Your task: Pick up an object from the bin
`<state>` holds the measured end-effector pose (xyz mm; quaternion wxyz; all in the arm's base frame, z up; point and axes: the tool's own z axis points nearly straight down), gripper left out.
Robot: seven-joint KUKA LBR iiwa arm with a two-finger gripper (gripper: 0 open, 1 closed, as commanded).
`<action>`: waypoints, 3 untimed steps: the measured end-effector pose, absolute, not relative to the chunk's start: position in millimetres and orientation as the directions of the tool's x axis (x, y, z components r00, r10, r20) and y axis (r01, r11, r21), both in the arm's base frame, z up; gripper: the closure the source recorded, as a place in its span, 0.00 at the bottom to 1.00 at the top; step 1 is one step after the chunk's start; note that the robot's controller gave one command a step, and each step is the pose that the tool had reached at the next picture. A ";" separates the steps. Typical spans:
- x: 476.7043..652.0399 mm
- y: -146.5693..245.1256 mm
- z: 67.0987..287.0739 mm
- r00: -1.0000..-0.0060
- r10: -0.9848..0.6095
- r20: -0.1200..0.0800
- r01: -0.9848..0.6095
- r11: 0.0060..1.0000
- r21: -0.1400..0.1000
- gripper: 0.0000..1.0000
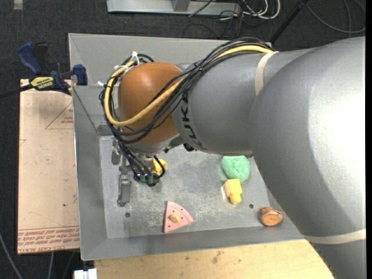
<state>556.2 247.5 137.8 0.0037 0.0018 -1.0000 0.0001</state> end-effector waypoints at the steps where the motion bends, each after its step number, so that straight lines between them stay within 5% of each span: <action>1: 558.5 246.4 142.7 -1.000 0.000 0.000 0.000 1.000 0.001 0.00; 2: 595.4 211.5 102.0 -0.957 -0.288 -0.010 -0.289 0.957 0.003 0.00; 3: 596.3 173.0 101.3 -0.912 -0.410 0.006 -0.410 0.912 0.002 0.00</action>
Offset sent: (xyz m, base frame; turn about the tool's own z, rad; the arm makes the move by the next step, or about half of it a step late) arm 0.0606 -0.0667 -0.0678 -0.4533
